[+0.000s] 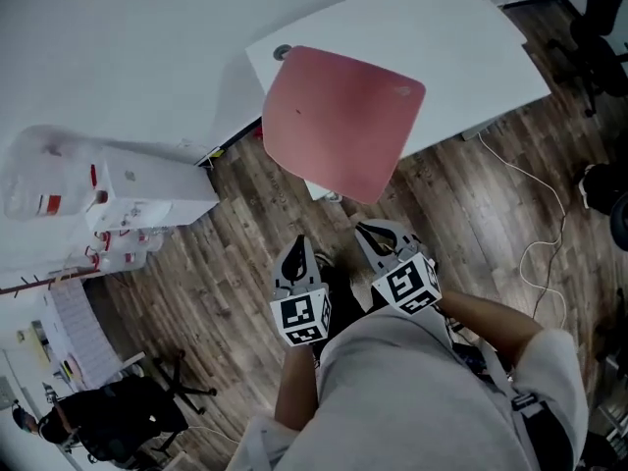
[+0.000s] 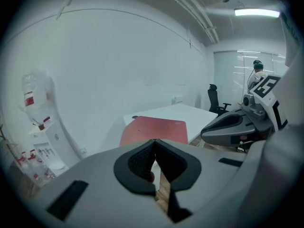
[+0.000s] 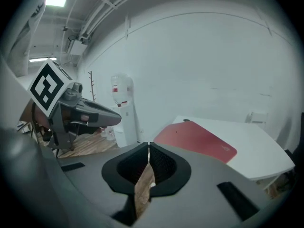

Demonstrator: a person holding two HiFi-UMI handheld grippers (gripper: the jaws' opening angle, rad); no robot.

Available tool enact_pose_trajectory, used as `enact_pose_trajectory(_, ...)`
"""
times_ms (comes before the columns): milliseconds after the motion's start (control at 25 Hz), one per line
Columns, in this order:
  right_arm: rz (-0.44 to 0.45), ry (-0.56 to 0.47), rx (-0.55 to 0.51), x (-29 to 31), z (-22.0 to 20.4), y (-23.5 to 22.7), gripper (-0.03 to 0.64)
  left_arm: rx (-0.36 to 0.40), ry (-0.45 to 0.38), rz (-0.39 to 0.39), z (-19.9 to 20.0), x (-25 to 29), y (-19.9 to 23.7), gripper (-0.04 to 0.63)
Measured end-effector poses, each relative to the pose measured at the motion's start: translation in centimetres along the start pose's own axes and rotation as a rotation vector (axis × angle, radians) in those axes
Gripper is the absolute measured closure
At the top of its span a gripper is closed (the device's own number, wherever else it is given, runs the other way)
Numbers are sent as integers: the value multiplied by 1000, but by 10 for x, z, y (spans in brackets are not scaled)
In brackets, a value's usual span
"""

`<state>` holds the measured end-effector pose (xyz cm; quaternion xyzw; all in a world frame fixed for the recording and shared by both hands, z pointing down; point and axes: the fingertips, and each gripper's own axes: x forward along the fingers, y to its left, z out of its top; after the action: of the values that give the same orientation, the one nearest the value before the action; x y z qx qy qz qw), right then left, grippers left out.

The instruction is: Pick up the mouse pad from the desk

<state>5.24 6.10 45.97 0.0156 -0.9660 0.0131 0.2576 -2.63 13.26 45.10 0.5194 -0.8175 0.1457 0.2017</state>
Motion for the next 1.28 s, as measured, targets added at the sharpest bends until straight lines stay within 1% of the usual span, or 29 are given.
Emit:
enact_pose_trajectory(80,-44,22,21,10,-6,-6,575,17,0,-56,1,18,6,583)
enact_pose_trajectory(120,-67,35,26,15,-9,-9,575,37,-2,-81,2,26,10,583)
enact_pose_trajectory(160,-93,50,31,20,-12,-12,575,70,-4,-106,3,34,13,583)
enact_pose_trajectory(240,-153,81,39,32,-18,-20,575,163,2,-163,4,50,21,583)
enact_pose_trajectory(400,-301,158,52,55,-32,-30,575,344,37,-285,-9,80,41,583)
enact_pose_trajectory(480,-371,189,80,65,-37,-29,575,408,38,-328,-13,96,55,583)
enact_pose_trajectory(560,-425,212,89,78,-41,-26,575,445,39,-374,-17,113,66,583)
enact_pose_trajectory(680,-495,250,48,98,-46,-26,575,473,52,-440,-32,137,77,583)
enact_pose_trajectory(720,-520,267,30,102,-48,-27,575,497,55,-461,-39,143,79,583)
enact_pose_trajectory(880,-601,365,-52,115,-66,-30,575,666,44,-532,-68,163,82,583)
enact_pose_trajectory(1000,-643,456,-106,122,-85,-30,574,762,27,-545,-89,179,89,583)
enact_pose_trajectory(1160,-696,592,-178,128,-113,-30,572,913,-18,-477,-108,208,103,581)
enact_pose_trajectory(1200,-702,626,-187,130,-121,-29,554,946,-18,-463,-114,215,105,580)
enact_pose_trajectory(1240,-708,655,-188,132,-128,-29,505,969,-11,-454,-121,221,108,578)
enact_pose_trajectory(1280,-715,678,-186,134,-134,-28,464,981,3,-448,-127,227,109,547)
